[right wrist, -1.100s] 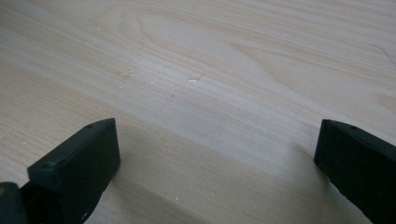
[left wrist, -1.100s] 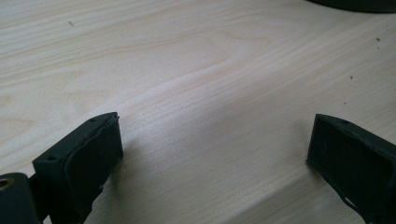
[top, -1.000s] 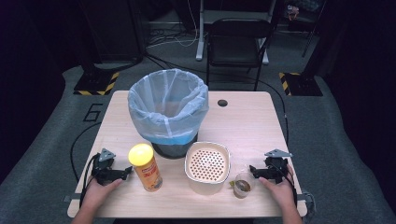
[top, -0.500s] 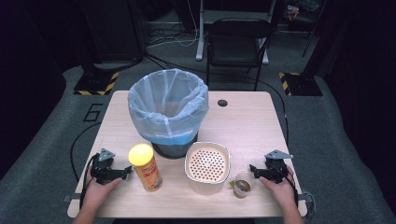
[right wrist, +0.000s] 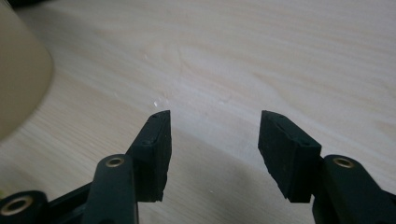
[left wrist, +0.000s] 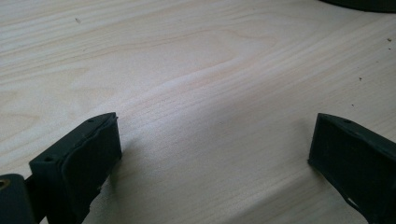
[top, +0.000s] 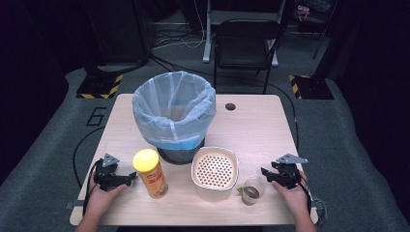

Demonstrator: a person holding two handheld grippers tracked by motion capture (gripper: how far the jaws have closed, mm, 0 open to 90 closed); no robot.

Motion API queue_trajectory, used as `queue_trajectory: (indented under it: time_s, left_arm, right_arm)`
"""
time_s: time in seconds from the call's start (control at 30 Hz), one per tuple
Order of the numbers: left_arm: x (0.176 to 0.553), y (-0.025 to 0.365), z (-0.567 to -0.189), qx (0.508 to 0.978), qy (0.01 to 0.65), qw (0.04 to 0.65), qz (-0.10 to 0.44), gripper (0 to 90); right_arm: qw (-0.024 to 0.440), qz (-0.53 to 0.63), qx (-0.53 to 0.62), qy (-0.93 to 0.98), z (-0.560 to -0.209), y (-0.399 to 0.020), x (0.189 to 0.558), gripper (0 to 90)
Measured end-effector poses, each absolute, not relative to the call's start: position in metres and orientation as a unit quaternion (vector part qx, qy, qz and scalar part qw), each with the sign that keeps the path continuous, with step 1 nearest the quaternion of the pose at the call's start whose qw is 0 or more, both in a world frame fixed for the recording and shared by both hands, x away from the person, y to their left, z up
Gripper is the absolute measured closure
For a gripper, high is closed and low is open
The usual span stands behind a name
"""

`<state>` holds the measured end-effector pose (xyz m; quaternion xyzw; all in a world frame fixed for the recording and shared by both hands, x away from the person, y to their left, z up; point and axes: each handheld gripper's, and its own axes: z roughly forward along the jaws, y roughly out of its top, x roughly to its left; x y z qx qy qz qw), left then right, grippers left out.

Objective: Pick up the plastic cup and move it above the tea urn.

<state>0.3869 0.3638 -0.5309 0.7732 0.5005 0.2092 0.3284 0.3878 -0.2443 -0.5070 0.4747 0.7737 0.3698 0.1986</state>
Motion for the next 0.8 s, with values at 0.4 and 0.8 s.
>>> queue_trajectory:
  time_s: [0.4, 0.8]
  left_arm:
    - [0.387, 0.364, -0.531, 0.773, 0.501, 0.328, 0.210, 2.2]
    - [0.386, 0.363, -0.531, 0.772, 0.503, 0.328, 0.210, 2.2]
  right_arm:
    - [0.167, 0.416, 0.427, 0.786, -0.458, -0.230, 0.360, 34.0]
    - [0.156, 0.446, 0.376, 0.797, -0.428, -0.205, 0.330, 23.9]
